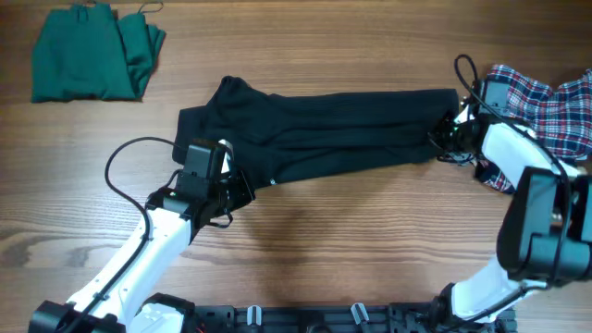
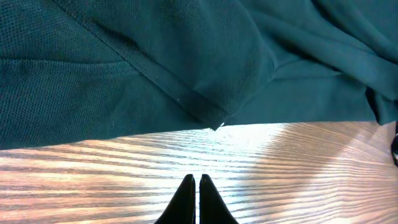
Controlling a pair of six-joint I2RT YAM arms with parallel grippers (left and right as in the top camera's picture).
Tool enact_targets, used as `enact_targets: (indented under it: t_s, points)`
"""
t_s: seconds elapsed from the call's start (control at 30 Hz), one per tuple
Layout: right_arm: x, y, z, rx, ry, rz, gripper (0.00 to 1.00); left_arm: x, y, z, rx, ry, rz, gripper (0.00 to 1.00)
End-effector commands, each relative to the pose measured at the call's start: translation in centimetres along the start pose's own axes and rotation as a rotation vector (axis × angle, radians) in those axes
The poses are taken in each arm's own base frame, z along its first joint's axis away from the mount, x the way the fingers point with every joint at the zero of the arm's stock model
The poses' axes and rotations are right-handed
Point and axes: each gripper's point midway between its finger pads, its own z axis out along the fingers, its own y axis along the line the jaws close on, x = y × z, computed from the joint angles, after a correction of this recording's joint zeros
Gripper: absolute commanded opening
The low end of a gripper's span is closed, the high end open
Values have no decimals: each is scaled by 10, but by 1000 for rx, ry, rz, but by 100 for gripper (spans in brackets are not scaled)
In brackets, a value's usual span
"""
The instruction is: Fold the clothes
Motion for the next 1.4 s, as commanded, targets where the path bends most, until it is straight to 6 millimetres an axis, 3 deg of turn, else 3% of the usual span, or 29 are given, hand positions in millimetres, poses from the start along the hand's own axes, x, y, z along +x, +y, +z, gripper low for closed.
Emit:
enact_targets:
  t_s: [0.0,0.27,0.53,0.7,0.87,0.93,1.03,1.1,1.2,1.37]
  points:
    - [-2,15,9,-83,9,1,4,-2,-2,0,16,5,-16,4]
    - [-36,47,3,-223,-124,-16,4,-2,-2,0,15,5,-16,5]
    - [-53,53,-2,-239,-198,-42,4,-1,-2,0,15,5,-16,6]
    - [-70,63,-26,-203,-257,-136,4,-1,-2,-1,13,8,-16,8]
    - [-63,96,-65,-180,-306,-338,4,-15,-17,-10,46,-34,61,5]
    - [-39,123,-78,-231,-276,-441,4,-27,-30,-16,74,-70,81,4]
    - [9,152,-71,-334,-139,-536,4,-39,-42,-22,105,-110,106,4]
    - [46,161,-42,-298,-47,-616,4,-43,-46,-23,119,-128,112,4]
    - [57,156,-21,-268,-2,-624,4,-43,-46,-23,118,-127,112,4]
    - [49,117,28,-76,12,-568,4,-43,-45,-22,117,-125,111,6]
